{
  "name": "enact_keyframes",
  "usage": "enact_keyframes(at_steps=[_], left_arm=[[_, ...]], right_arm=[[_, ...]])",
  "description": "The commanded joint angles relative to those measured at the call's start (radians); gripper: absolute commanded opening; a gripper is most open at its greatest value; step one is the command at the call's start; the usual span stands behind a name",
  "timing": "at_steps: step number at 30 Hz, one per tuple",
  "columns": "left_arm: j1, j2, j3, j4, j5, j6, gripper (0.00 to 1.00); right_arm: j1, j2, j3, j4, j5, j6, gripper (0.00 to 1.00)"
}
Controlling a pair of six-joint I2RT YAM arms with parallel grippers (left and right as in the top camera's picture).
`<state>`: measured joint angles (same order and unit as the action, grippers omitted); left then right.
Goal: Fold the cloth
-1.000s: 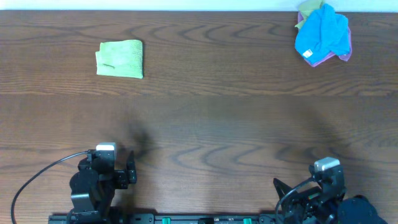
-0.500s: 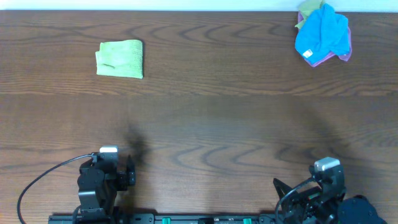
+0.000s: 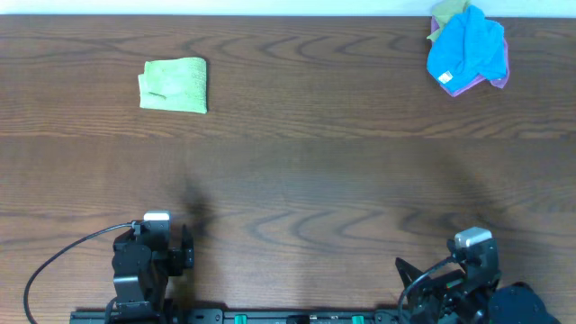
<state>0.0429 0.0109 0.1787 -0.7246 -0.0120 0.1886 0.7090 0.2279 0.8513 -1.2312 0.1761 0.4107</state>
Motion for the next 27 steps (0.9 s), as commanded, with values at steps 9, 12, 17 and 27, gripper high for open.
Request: enact_keyframes(at_steps=[9,12,17,27], left_arm=[[-0.006,-0.007,-0.019,-0.007,-0.021,0.017,0.95],[-0.006,-0.007,-0.019,-0.007,-0.021,0.017,0.95],[-0.006,-0.007,-0.019,-0.007,-0.021,0.017,0.95],[-0.006,-0.007,-0.019,-0.007,-0.021,0.017,0.95]], right_arm=[[-0.082,-0.001,-0.009,0.128,0.045,0.035,0.99],[-0.207,-0.01,-0.079,0.197,0.082,0.009,0.99],[-0.478,-0.1,-0.349,0.491,-0.181,-0.355,0.99],[-0.731,-0.223,-0.568,0.544,-0.347,-0.579,0.99]])
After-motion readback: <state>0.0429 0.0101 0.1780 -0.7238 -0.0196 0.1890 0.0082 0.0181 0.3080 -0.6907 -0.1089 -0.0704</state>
